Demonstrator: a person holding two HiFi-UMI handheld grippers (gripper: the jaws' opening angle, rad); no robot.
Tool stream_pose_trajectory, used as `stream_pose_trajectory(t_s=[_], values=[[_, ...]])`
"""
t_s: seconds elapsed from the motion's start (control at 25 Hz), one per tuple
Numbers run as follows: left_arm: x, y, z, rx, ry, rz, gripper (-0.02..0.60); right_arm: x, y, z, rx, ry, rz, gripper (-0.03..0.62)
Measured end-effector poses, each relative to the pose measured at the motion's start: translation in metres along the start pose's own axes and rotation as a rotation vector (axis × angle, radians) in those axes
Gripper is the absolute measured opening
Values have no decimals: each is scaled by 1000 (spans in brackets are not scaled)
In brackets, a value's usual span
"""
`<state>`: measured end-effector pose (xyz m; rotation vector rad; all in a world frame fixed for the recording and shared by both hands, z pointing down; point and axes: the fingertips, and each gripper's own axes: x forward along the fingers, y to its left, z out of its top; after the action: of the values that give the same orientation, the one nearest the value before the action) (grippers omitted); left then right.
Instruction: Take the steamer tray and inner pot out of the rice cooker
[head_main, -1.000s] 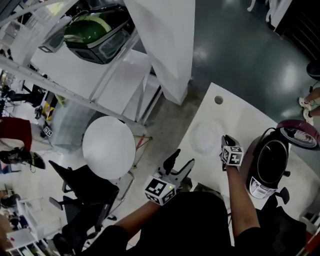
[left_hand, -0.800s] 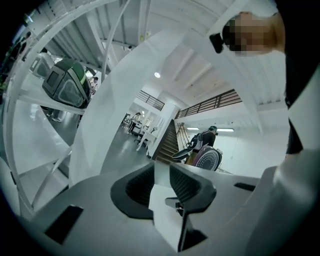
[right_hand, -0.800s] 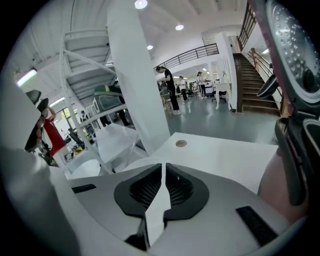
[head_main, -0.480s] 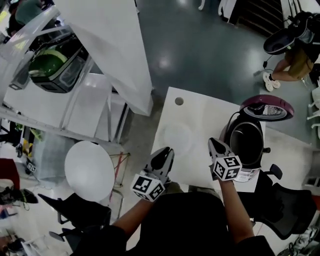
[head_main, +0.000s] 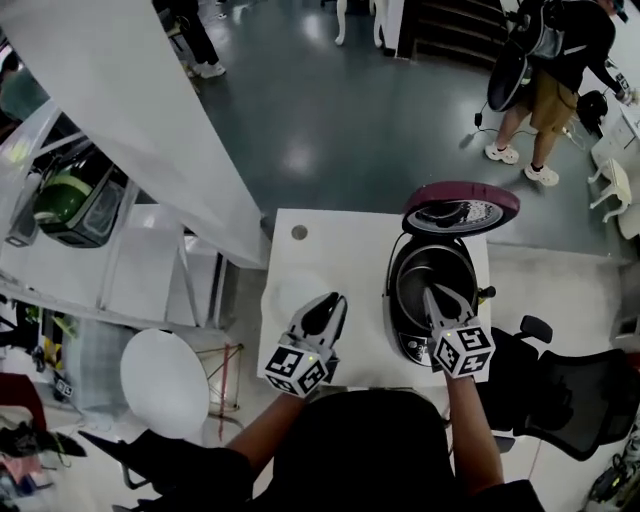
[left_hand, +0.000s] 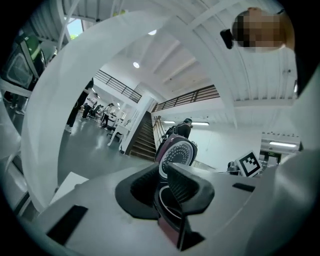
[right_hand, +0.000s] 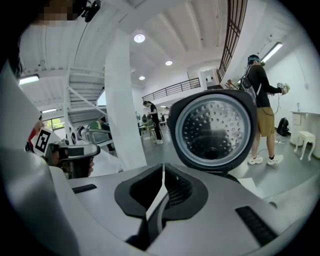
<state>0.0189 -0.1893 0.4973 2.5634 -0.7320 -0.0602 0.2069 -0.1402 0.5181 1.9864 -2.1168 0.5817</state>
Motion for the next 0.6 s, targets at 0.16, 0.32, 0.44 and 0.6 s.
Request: stream_pose_trajectory(t_s=[0.16,0.32,0.44,0.6], values=[[44,-36,-14,23,38,-40,48,-27,-61,5,-5,-6,-67,11],[79,-64,-38,39,91,-56,48,-51,-114,-3,13,-4,-128,11],[103,-75,-53,58,118,-51,48,-60,-145,-14,12,21,-146,12],[124,-80,-67,41,151,-44,44,-59,-167,-26,0,68,-123,12]])
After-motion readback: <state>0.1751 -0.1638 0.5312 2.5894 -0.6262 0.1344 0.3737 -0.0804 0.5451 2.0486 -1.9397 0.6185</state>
